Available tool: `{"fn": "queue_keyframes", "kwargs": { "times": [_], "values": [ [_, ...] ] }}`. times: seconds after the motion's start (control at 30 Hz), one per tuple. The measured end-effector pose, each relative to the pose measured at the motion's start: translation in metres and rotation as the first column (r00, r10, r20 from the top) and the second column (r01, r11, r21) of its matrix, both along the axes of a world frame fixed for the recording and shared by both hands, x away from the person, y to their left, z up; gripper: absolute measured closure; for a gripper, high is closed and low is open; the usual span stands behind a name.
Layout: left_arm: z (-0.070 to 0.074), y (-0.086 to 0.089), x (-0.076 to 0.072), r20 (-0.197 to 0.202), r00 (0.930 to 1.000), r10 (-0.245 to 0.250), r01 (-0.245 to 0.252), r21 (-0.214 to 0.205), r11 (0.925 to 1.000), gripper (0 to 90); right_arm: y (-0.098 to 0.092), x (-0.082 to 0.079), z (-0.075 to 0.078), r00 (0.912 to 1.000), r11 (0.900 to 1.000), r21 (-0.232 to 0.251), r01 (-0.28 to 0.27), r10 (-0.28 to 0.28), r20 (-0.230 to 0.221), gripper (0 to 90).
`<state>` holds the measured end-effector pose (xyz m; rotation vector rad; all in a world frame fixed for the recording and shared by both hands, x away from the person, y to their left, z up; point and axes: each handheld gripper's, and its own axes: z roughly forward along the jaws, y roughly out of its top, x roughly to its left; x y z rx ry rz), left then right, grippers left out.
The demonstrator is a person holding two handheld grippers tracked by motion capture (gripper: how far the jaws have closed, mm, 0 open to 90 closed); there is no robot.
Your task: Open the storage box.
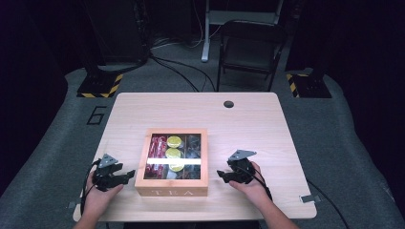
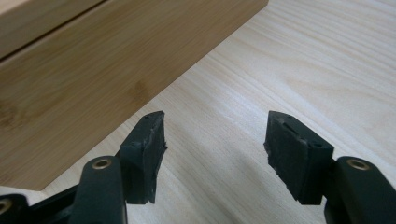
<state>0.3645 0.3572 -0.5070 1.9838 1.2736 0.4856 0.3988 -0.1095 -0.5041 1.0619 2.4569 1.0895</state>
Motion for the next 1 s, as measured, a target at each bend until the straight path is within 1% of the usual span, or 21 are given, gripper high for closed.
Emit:
{"fn": "queue_keyframes", "kwargs": {
  "times": [0.07, 0.1, 0.13, 0.17, 0.2, 0.27, 0.3, 0.37, 0.43, 0.47, 0.5, 0.53, 0.67, 0.7, 0.77, 0.8, 0.83, 0.87, 0.9, 0.93, 1.0],
  "values": [
    [0.002, 0.0, -0.002, 0.001, 1.0, 0.005, -0.005, -0.015, 0.9999, 35.7, 0.0, -0.002, 0.004, 1.0, 1.0, 0.005, 0.001, -0.001, 0.01, 38.5],
    [0.004, 0.001, -0.003, 0.005, 1.0, 0.005, -0.005, -0.026, 0.9997, 36.0, 0.0, -0.004, 0.006, 0.9998, 1.0, -0.003, -0.009, 0.009, 0.016, 38.5],
    [0.005, 0.001, -0.004, 0.008, 1.0, 0.003, -0.003, -0.033, 0.9994, 36.7, 0.001, -0.006, 0.009, 0.9998, 1.0, -0.002, -0.003, 0.003, 0.02, 38.5],
    [0.007, 0.001, -0.005, 0.004, 1.0, -0.002, 0.002, -0.043, 0.9991, 36.8, 0.001, -0.007, 0.01, 0.9993, 0.9999, -0.006, -0.011, 0.011, 0.035, 38.5],
    [0.009, 0.001, -0.007, 0.003, 1.0, -0.005, 0.005, -0.052, 0.9986, 36.8, 0.002, -0.009, 0.012, 0.9993, 1.0, -0.001, -0.002, 0.002, 0.037, 38.6],
    [0.012, 0.0, -0.009, 0.009, 0.9999, -0.008, 0.009, -0.066, 0.9978, 36.8, 0.002, -0.009, 0.014, 0.9986, 0.9998, -0.009, -0.018, 0.019, 0.049, 38.4],
    [0.013, -0.001, -0.011, 0.015, 0.9998, -0.009, 0.01, -0.071, 0.9974, 36.8, 0.002, -0.01, 0.015, 0.9986, 0.9998, -0.013, -0.016, 0.016, 0.05, 38.4],
    [0.017, -0.004, -0.013, 0.018, 0.9997, -0.016, 0.017, -0.071, 0.9973, 36.7, 0.003, -0.011, 0.017, 0.9989, 0.9999, 0.01, -0.011, 0.011, 0.045, 38.5],
    [0.019, -0.005, -0.015, 0.02, 0.9995, -0.026, 0.028, -0.072, 0.997, 36.8, 0.003, -0.013, 0.021, 0.9991, 0.9997, 0.02, -0.016, 0.015, 0.04, 39.3],
    [0.02, -0.006, -0.016, 0.027, 0.9993, -0.025, 0.027, -0.07, 0.9972, 36.8, 0.003, -0.014, 0.022, 0.9989, 0.9995, 0.023, -0.023, 0.022, 0.043, 39.8],
    [0.021, -0.006, -0.016, 0.022, 0.9993, -0.031, 0.033, -0.07, 0.997, 36.8, 0.003, -0.016, 0.024, 0.9983, 0.999, 0.029, -0.034, 0.032, 0.048, 40.2],
    [0.022, -0.007, -0.017, 0.027, 0.9992, -0.03, 0.032, -0.063, 0.9975, 36.8, 0.003, -0.016, 0.026, 0.9979, 0.9987, 0.028, -0.041, 0.04, 0.05, 40.6],
    [0.026, -0.008, -0.019, 0.042, 0.9987, -0.029, 0.032, -0.056, 0.9979, 37.2, 0.005, -0.022, 0.033, 0.9966, 0.9978, 0.042, -0.051, 0.049, 0.067, 41.0],
    [0.027, -0.008, -0.019, 0.036, 0.9989, -0.03, 0.032, -0.061, 0.9976, 37.6, 0.005, -0.023, 0.034, 0.9966, 0.9975, 0.046, -0.054, 0.051, 0.065, 41.4],
    [0.028, -0.008, -0.019, 0.015, 0.9995, -0.028, 0.029, -0.071, 0.997, 39.2, 0.006, -0.024, 0.036, 0.9965, 0.9973, 0.044, -0.059, 0.056, 0.063, 42.8],
    [0.028, -0.009, -0.019, 0.023, 0.9995, -0.02, 0.022, -0.072, 0.9972, 39.8, 0.006, -0.025, 0.037, 0.9971, 0.9974, 0.046, -0.055, 0.052, 0.055, 43.3],
    [0.03, -0.008, -0.019, 0.012, 0.9997, -0.021, 0.022, -0.069, 0.9974, 41.1, 0.006, -0.025, 0.037, 0.997, 0.9976, 0.042, -0.055, 0.052, 0.056, 43.8],
    [0.031, -0.008, -0.018, 0.021, 0.9996, -0.018, 0.02, -0.07, 0.9974, 41.3, 0.006, -0.024, 0.037, 0.997, 0.9978, 0.041, -0.053, 0.05, 0.059, 44.1],
    [0.034, -0.007, -0.019, 0.021, 0.9996, -0.02, 0.021, -0.07, 0.9973, 41.2, 0.006, -0.023, 0.038, 0.9967, 0.9977, 0.035, -0.058, 0.056, 0.058, 44.4],
    [0.037, -0.006, -0.019, 0.028, 0.9994, -0.02, 0.022, -0.07, 0.9973, 41.3, 0.006, -0.024, 0.039, 0.998, 0.9983, 0.039, -0.044, 0.042, 0.048, 44.4],
    [0.041, -0.003, -0.019, 0.037, 0.9992, -0.018, 0.021, -0.086, 0.9961, 41.3, 0.004, -0.024, 0.042, 0.9982, 0.9983, 0.042, -0.04, 0.038, 0.046, 44.4]
  ]
}}
